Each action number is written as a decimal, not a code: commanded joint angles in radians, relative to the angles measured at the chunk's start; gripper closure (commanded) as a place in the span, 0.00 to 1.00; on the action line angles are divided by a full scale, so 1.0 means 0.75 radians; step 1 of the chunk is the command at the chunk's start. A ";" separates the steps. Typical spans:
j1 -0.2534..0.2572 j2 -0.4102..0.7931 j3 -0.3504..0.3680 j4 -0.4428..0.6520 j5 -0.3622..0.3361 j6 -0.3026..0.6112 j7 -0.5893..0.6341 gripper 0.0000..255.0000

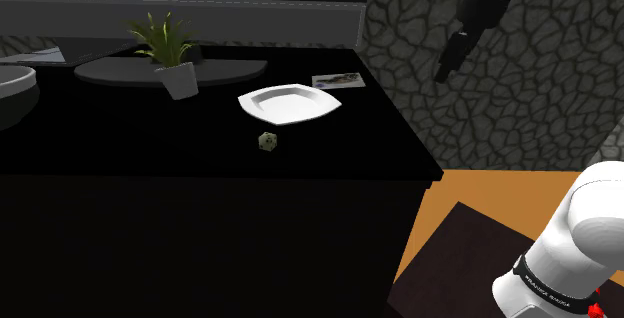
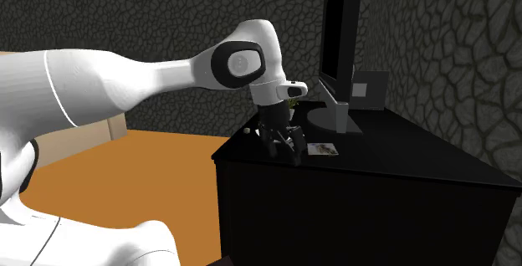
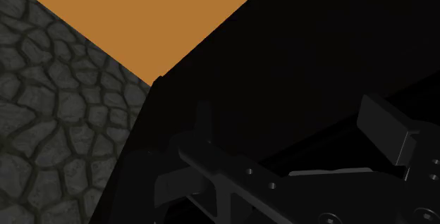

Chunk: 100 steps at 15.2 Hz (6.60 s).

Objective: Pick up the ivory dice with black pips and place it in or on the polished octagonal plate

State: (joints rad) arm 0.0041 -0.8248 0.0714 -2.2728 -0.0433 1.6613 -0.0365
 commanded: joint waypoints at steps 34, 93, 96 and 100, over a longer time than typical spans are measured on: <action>0.165 1.494 1.034 1.392 -0.239 -0.307 1.772 0.00; -0.021 1.579 0.952 1.632 -0.289 -0.459 1.443 1.00; -0.072 1.531 0.957 1.507 -0.252 -0.376 1.434 1.00; -0.121 1.481 0.959 1.367 -0.214 -0.277 1.422 1.00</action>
State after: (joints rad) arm -0.0764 0.2972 0.7901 -1.2198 -0.2120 1.4342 1.0333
